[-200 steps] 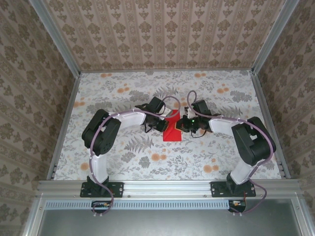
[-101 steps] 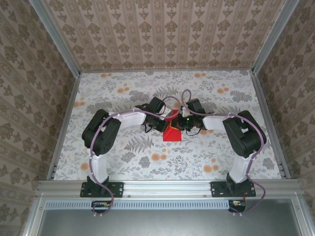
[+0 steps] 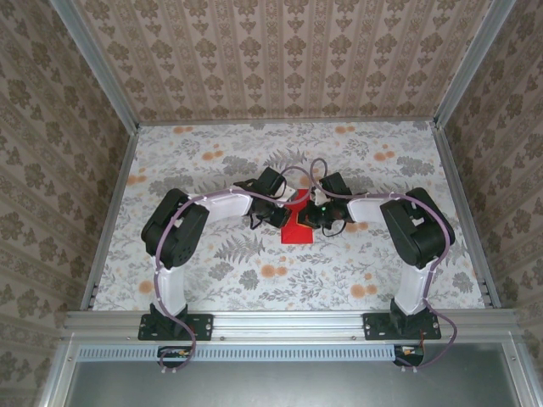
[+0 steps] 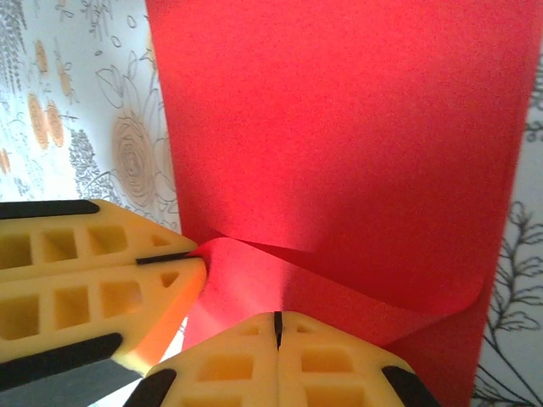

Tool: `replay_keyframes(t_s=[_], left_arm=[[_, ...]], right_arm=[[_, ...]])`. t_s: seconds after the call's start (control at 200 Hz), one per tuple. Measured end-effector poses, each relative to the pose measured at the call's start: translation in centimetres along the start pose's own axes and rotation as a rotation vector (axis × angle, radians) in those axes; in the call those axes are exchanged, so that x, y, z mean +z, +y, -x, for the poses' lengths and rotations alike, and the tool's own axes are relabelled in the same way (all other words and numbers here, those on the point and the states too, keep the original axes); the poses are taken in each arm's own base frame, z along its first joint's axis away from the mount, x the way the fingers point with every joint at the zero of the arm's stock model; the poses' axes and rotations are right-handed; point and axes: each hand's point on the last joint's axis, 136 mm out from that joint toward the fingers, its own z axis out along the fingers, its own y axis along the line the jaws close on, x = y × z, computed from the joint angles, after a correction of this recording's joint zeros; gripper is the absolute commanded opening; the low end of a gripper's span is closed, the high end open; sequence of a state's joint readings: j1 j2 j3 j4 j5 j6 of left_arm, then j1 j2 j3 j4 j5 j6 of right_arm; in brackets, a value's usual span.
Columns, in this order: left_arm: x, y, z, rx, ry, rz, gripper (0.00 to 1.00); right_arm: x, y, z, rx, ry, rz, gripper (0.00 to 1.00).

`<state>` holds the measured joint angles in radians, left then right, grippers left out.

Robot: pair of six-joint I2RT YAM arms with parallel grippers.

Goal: Fold a paper plane with a square sheet of paper (fold left side to right side)
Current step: Fold the triangle a second time at the center of the table.

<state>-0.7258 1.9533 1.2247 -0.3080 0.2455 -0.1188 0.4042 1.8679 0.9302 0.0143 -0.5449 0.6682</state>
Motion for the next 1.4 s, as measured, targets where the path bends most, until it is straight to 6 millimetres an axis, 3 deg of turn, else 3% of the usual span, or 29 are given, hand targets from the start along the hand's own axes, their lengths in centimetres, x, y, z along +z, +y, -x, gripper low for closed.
replay_keyframes(t_s=[0.155,0.41,0.575,0.675,0.76,0.92,1.06,1.2,1.4], left_arm=[[0.0,-0.1,0.1,0.002,0.0,0.0,0.0],[-0.3,-0.1,0.3,-0.013,-0.004,-0.001,0.19],[-3.2,-0.2,1.3,-0.044,-0.06,-0.03,0.19],[-5.5,-1.4,1.9,-0.068,-0.109,-0.107,0.17],[-6.2,-2.9,1.9,-0.089,-0.122,-0.209,0.16],[-5.3,-5.8,0.0,-0.131,-0.058,-0.4,0.16],[-3.8,-7.2,-1.5,-0.144,0.015,-0.469,0.16],[-2.1,-7.3,-3.1,-0.159,0.081,-0.464,0.16],[-1.5,-6.6,-3.4,-0.164,0.087,-0.42,0.15]], right_arm=[[-0.1,-0.2,0.0,-0.008,0.0,-0.017,0.0],[-0.1,-0.3,0.0,-0.011,0.001,-0.02,0.0],[-0.1,-0.3,0.0,-0.011,0.0,-0.02,0.0],[-0.1,-0.3,0.0,-0.011,0.001,-0.02,0.0],[-0.1,-0.3,0.0,-0.011,0.001,-0.02,0.0],[-0.1,-0.3,0.0,-0.011,0.001,-0.021,0.0],[-0.1,-0.3,0.0,-0.011,0.007,-0.026,0.0],[-0.1,-0.3,-0.1,-0.018,0.011,-0.03,0.0],[-0.1,-0.3,-0.1,-0.023,0.012,-0.031,0.0]])
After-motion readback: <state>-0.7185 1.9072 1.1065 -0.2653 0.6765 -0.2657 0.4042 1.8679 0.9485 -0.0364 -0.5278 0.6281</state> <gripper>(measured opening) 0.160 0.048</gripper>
